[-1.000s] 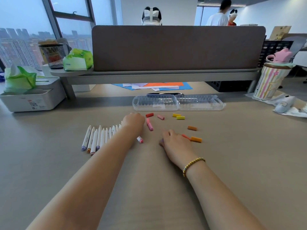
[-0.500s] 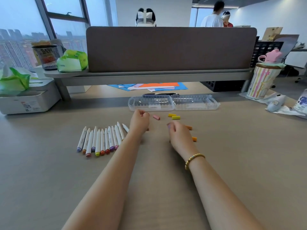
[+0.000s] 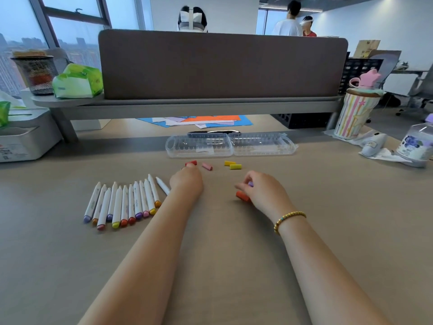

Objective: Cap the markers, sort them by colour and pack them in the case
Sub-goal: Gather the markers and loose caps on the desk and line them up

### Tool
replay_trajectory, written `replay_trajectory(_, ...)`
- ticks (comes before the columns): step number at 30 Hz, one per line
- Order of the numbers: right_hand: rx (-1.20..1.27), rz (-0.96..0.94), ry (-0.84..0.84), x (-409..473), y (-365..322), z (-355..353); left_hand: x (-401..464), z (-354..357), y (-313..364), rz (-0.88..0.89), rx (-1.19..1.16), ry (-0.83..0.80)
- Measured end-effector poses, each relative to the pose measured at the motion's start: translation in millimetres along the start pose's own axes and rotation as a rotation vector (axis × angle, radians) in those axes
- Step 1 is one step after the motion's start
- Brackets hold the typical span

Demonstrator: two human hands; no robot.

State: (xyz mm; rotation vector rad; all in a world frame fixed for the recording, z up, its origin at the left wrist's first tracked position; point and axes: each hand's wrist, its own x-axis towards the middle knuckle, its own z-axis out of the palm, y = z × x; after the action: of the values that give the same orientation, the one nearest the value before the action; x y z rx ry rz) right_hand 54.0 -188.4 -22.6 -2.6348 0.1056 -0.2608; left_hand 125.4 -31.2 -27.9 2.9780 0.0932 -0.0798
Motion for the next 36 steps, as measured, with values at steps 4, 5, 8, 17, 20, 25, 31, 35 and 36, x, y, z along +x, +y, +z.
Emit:
replay_trajectory(4, -0.313, -0.081, -0.056, -6.7, -13.6, -0.7, -2.4, -0.4, 3.2, 0.046, 0.032, -0.024)
replay_trajectory(5, -0.359, -0.095, -0.070, -7.5, -14.4, 0.1, -2.7, 0.2, 2.0, 0.048, 0.013, -0.030)
replay_trajectory(8, -0.439, -0.102, -0.101, -8.6, -16.3, 5.0, -4.0, -2.9, 0.0, 0.096, -0.147, 0.013)
replay_trajectory(17, -0.113, 0.038, -0.010, -0.3, -16.6, 9.6, -13.7, -9.9, 11.7, -0.111, -1.451, -0.315)
replay_trajectory(20, 0.327, 0.126, 0.015, 5.0, -5.5, 5.3, -20.3, -8.8, 16.1, -0.107, -1.536, -0.358)
replay_trajectory(25, 0.722, 0.205, 0.169, 6.9, 11.3, -4.0, -19.5, -6.6, 16.8, -0.059, -1.484, -0.331)
replay_trajectory(31, 0.059, 0.020, -0.035, 3.3, 31.7, -15.8, 1.8, 3.5, 5.4, 0.231, -0.413, 0.130)
replay_trajectory(35, -0.268, -0.017, -0.223, -4.0, 18.8, -14.5, 17.8, 1.4, 2.4, 0.336, 0.063, 0.105)
replay_trajectory(36, -0.317, -0.020, -0.237, -4.4, 17.9, -12.8, 21.9, 0.5, 2.3, 0.356, 0.152, 0.092)
